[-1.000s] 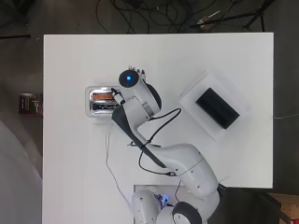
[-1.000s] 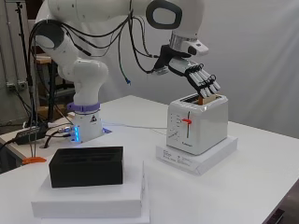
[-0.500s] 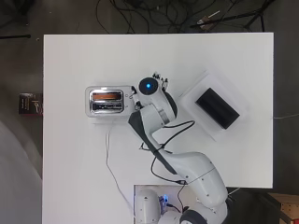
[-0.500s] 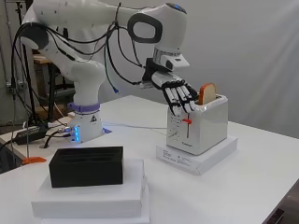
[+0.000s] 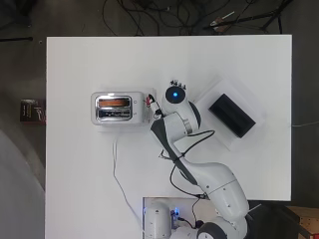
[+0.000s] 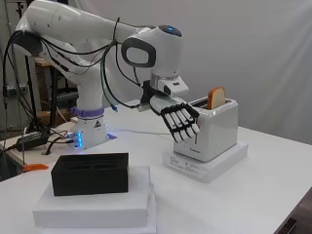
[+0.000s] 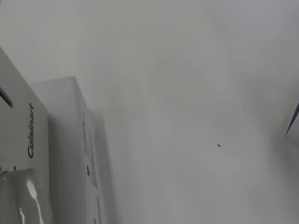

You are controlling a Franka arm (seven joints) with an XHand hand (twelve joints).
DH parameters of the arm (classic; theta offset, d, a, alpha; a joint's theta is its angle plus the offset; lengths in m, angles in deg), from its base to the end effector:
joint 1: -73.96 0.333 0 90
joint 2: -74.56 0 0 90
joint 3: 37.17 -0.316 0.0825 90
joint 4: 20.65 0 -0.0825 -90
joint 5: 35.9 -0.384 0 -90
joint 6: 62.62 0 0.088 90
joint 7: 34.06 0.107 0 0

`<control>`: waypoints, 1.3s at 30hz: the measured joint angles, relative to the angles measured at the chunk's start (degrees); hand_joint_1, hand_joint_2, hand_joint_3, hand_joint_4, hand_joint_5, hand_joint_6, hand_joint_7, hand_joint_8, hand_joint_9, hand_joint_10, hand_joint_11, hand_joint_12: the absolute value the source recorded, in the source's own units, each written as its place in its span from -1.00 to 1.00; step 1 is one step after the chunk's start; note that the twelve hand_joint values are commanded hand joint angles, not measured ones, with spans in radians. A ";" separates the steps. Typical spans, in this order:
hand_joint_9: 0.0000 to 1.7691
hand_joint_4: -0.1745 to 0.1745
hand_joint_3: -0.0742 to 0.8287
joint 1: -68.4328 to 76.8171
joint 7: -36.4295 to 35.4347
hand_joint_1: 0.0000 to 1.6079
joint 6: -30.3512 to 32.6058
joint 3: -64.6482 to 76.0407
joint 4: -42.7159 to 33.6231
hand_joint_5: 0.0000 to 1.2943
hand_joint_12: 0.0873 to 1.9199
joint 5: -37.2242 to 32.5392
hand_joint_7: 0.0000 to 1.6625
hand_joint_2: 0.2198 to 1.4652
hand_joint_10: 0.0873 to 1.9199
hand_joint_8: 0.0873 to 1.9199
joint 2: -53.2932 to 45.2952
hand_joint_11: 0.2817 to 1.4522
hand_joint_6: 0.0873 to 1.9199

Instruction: Teleoperate dual arm-hand system to toast a bread

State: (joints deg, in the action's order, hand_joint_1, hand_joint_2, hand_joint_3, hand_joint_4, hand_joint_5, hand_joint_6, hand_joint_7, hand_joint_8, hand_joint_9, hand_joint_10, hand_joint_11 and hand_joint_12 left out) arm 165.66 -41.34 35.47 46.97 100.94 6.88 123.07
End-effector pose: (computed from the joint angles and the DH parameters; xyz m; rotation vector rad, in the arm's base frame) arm 0.5094 -0.0475 0.3726 -2.8805 -0.9141 0.2557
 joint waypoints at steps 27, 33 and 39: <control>-0.61 0.22 -0.84 4.66 0.66 -1.00 -1.27 6.14 0.51 -0.84 -1.00 -1.58 -0.71 0.20 -1.00 -1.00 -0.25 -0.75 -1.00; -0.61 0.21 -0.84 5.72 -0.22 -0.97 -0.25 9.19 2.15 -0.84 -1.00 -1.04 -0.68 0.19 -1.00 -1.00 0.25 -0.76 -1.00; -0.70 0.15 -0.87 7.01 0.48 -0.92 3.11 13.18 5.76 -0.81 -1.00 2.43 -0.74 0.10 -1.00 -1.00 1.22 -0.81 -1.00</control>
State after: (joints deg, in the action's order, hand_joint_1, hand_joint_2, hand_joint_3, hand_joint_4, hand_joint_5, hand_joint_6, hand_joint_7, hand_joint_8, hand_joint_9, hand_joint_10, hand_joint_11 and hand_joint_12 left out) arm 172.67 -40.87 38.58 60.16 106.70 9.31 124.29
